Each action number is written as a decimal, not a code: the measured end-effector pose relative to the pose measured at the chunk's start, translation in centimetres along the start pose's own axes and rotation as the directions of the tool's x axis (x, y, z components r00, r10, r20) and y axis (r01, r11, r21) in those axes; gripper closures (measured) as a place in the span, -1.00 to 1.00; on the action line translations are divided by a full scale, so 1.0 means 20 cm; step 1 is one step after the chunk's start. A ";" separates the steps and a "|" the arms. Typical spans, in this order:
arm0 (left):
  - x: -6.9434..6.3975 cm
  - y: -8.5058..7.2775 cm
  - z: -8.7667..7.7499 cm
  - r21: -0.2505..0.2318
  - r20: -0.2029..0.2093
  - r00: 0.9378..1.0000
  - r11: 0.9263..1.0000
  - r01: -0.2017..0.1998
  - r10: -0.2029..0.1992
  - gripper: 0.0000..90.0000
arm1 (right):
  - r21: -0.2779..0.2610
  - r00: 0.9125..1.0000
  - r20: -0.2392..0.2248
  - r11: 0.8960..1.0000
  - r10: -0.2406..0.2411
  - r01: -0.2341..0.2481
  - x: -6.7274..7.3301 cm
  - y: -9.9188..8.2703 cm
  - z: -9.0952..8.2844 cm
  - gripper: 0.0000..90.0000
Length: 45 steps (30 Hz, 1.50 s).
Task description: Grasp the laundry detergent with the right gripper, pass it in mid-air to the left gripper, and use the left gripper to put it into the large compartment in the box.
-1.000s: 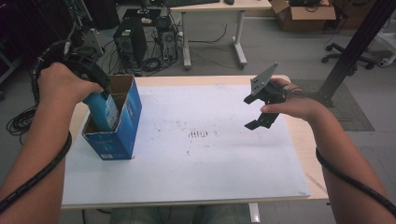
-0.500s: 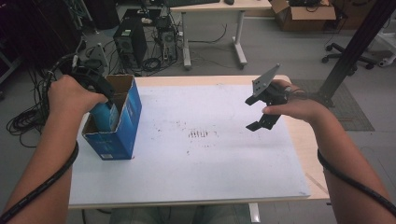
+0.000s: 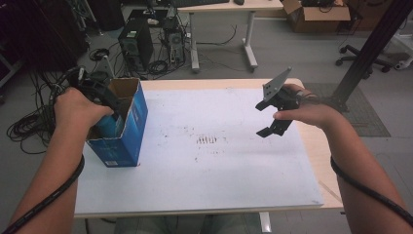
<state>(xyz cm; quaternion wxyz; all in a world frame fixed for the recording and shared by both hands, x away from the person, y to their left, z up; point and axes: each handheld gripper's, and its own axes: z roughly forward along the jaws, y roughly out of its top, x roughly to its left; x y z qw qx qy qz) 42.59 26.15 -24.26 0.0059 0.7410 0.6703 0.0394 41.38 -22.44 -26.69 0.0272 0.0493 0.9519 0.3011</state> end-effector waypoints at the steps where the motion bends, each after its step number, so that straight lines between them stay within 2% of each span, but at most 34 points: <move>1: 0.00 0.00 0.01 0.002 0.000 1.000 1.000 -0.003 0.003 -0.16 | -0.001 1.000 0.001 1.000 0.001 -0.001 0.00 0.00 0.00 -0.95; 16: 0.00 0.01 0.08 0.002 -0.005 1.000 1.000 -0.006 0.006 -0.17 | 0.018 1.000 -0.005 1.000 0.008 -0.008 0.00 -0.01 -0.01 -0.95; 35: 0.00 0.02 0.14 0.024 -0.007 1.000 1.000 -0.011 0.012 -0.17 | 0.020 1.000 -0.015 1.000 0.016 -0.016 -0.01 -0.02 0.01 -0.94; 45: 0.00 0.03 0.21 0.047 -0.009 1.000 0.999 -0.019 0.019 -0.17 | 0.020 1.000 -0.014 1.000 0.018 -0.018 0.00 -0.03 0.01 -0.95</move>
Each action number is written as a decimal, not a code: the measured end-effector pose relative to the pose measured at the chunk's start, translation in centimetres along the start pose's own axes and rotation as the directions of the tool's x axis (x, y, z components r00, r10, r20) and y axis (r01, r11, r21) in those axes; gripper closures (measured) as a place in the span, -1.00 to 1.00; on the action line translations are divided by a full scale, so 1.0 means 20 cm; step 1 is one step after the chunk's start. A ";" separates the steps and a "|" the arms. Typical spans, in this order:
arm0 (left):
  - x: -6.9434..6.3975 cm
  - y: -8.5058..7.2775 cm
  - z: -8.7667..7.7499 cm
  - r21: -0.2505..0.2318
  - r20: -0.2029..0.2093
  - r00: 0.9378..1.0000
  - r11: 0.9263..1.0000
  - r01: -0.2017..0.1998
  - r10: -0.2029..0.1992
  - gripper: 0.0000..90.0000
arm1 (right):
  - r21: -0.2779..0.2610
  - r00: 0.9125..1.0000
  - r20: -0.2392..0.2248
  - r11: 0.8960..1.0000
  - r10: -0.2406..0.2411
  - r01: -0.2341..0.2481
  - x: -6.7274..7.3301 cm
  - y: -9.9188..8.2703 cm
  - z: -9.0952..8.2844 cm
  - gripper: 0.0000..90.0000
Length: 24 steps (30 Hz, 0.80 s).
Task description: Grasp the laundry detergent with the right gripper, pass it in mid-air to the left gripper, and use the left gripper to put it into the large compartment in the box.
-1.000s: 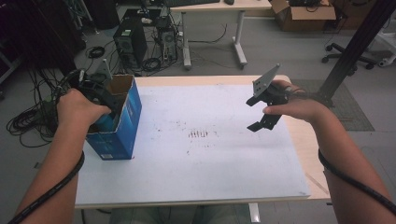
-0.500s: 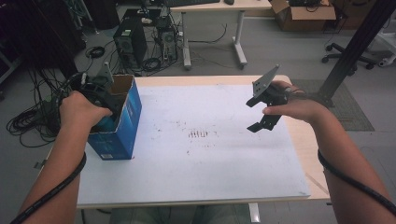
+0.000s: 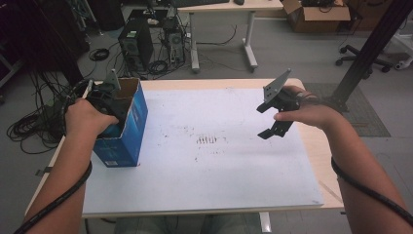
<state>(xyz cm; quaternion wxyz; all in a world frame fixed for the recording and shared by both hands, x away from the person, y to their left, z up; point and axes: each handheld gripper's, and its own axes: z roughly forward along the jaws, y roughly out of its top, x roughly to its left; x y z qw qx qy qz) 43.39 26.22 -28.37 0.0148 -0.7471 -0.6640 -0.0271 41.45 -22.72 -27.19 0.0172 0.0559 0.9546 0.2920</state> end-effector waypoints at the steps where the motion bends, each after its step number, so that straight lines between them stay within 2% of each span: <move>1: 0.00 0.00 0.00 0.000 0.000 1.000 1.000 0.000 0.000 -0.17 | 0.000 1.000 0.000 1.000 0.000 0.000 0.00 0.00 0.00 -0.95; 24: 0.01 0.00 0.02 -0.006 0.005 1.000 1.000 0.007 -0.007 -0.17 | 0.001 1.000 -0.007 1.000 0.004 -0.004 0.00 0.00 0.01 -0.94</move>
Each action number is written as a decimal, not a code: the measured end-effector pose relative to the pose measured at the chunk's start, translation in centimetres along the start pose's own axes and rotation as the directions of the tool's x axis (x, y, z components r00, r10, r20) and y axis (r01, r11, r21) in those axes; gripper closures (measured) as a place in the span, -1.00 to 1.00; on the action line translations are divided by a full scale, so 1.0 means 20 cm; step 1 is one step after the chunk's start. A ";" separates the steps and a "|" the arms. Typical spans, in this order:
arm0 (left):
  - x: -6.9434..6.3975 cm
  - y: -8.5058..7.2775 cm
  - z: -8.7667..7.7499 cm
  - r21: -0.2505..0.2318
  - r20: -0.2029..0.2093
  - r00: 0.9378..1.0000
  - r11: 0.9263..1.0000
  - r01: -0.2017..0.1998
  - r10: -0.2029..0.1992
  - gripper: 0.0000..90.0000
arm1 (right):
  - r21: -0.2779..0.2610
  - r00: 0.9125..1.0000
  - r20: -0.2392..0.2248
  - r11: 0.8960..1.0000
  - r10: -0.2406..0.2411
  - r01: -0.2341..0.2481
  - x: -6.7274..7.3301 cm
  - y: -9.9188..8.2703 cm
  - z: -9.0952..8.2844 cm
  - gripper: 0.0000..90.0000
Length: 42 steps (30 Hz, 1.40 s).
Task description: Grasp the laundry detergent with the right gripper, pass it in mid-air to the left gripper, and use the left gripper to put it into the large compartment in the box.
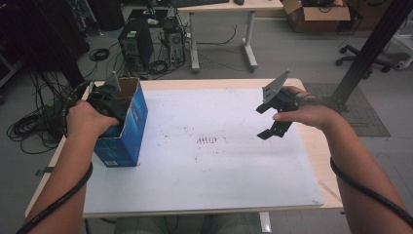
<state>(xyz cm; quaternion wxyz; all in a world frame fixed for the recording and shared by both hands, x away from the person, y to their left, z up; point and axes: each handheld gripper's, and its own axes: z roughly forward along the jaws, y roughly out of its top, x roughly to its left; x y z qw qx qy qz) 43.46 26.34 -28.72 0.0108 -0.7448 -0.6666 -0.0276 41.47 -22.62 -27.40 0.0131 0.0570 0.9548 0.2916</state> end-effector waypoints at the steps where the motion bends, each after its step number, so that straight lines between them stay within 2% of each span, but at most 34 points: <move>1: 0.00 0.00 0.00 0.000 0.000 1.000 1.000 0.000 0.000 -0.17 | 0.000 1.000 0.000 1.000 0.000 0.000 0.00 0.00 0.00 -0.94; 9: 0.00 0.00 0.00 -0.004 0.004 1.000 1.000 -0.001 0.001 -0.20 | -0.002 1.000 -0.002 1.000 0.002 -0.002 0.00 -0.01 0.00 -0.95; 22: -0.02 -0.01 -0.03 -0.004 -0.006 1.000 1.000 0.000 0.000 -0.36 | -0.010 1.000 -0.001 1.000 0.006 -0.006 0.01 -0.03 0.00 -0.94; 32: -0.03 -0.02 -0.06 0.001 -0.015 1.000 1.000 0.001 -0.001 -0.38 | -0.019 1.000 0.002 1.000 0.003 -0.003 0.01 -0.04 -0.01 -0.94; 42: -0.04 -0.03 -0.14 -0.003 -0.032 0.999 1.000 -0.001 0.001 -0.47 | -0.020 1.000 0.007 1.000 -0.001 0.001 0.01 -0.04 -0.02 -0.95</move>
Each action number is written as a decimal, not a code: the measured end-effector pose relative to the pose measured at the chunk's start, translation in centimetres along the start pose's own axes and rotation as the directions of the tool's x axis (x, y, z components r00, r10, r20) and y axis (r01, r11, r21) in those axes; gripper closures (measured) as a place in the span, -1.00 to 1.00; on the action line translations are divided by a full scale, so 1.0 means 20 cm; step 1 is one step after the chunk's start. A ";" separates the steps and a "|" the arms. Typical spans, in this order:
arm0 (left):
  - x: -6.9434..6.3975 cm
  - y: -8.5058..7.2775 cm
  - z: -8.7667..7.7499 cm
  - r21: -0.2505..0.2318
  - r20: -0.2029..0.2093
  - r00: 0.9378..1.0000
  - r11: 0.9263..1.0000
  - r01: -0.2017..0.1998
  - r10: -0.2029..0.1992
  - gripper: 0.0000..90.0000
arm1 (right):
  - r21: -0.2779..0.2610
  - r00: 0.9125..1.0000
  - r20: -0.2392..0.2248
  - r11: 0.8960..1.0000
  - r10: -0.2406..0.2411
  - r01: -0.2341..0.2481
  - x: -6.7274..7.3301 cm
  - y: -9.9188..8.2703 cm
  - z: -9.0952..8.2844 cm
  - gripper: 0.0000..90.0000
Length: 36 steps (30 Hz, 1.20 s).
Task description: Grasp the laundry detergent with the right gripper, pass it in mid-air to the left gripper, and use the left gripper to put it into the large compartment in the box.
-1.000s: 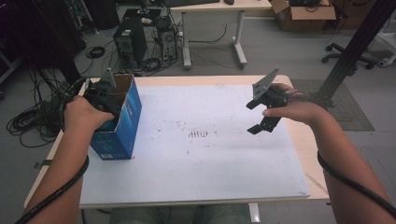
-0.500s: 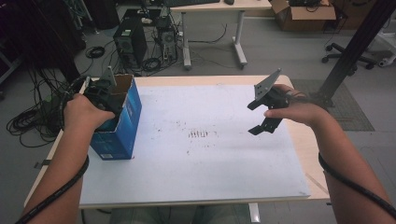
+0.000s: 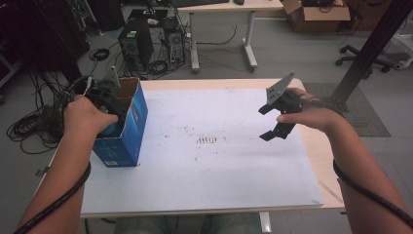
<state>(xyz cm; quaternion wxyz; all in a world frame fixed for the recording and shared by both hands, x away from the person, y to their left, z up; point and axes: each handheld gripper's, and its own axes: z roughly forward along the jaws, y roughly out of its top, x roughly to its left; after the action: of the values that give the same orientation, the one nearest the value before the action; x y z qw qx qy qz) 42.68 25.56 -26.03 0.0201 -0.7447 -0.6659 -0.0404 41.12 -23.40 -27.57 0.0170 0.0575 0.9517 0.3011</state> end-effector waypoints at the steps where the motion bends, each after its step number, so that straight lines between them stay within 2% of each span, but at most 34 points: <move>1: 0.00 0.00 -0.01 -0.002 0.005 1.000 1.000 0.004 -0.004 -0.48 | -0.003 1.000 0.000 1.000 0.001 -0.001 0.00 0.00 0.00 -0.95; 6: -0.01 -0.01 -0.03 -0.001 0.002 1.000 1.000 0.005 -0.005 -0.55 | -0.006 1.000 0.001 1.000 -0.001 0.001 0.00 0.00 0.00 -0.94; 13: -0.02 -0.02 -0.10 -0.009 -0.003 1.000 1.000 -0.014 0.014 -0.57 | -0.008 1.000 0.005 1.000 -0.004 0.004 0.00 0.00 -0.01 -0.95; 15: -0.03 -0.03 -0.13 -0.022 -0.014 0.999 0.999 -0.046 0.045 -0.61 | -0.008 1.000 0.006 1.000 -0.003 0.003 0.01 0.00 -0.01 -0.95; 23: -0.10 -0.04 -0.25 -0.057 -0.017 0.993 0.992 -0.116 0.116 -0.78 | -0.010 1.000 0.009 1.000 -0.006 0.006 0.01 0.01 -0.03 -0.94; 27: -0.16 -0.04 -0.30 -0.070 -0.022 0.987 0.984 -0.161 0.160 -0.83 | -0.009 1.000 0.010 1.000 -0.007 0.007 0.01 0.02 -0.03 -0.94; 30: -0.20 -0.04 -0.33 -0.081 -0.020 0.976 0.972 -0.219 0.218 -0.89 | -0.009 1.000 0.011 1.000 -0.006 0.006 0.01 0.02 -0.03 -0.95; 32: -0.23 -0.04 -0.36 -0.108 -0.014 0.960 0.954 -0.280 0.280 -0.93 | -0.008 1.000 0.010 1.000 -0.004 0.004 0.01 0.02 -0.03 -0.94; 34: -0.26 -0.04 -0.38 -0.125 -0.006 0.947 0.939 -0.320 0.322 -0.96 | -0.008 1.000 0.011 1.000 -0.007 0.007 0.01 0.02 -0.03 -0.94; 36: -0.29 -0.04 -0.40 -0.151 0.006 0.924 0.913 -0.378 0.383 -1.00 | -0.008 1.000 0.013 1.000 -0.007 0.007 0.01 0.02 -0.04 -0.95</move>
<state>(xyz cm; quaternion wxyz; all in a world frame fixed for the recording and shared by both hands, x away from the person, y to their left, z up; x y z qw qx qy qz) 40.99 19.20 -18.65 -0.0392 -0.8600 -0.5038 -0.0717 40.90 -23.40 -26.71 0.0244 0.0559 0.9505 0.3047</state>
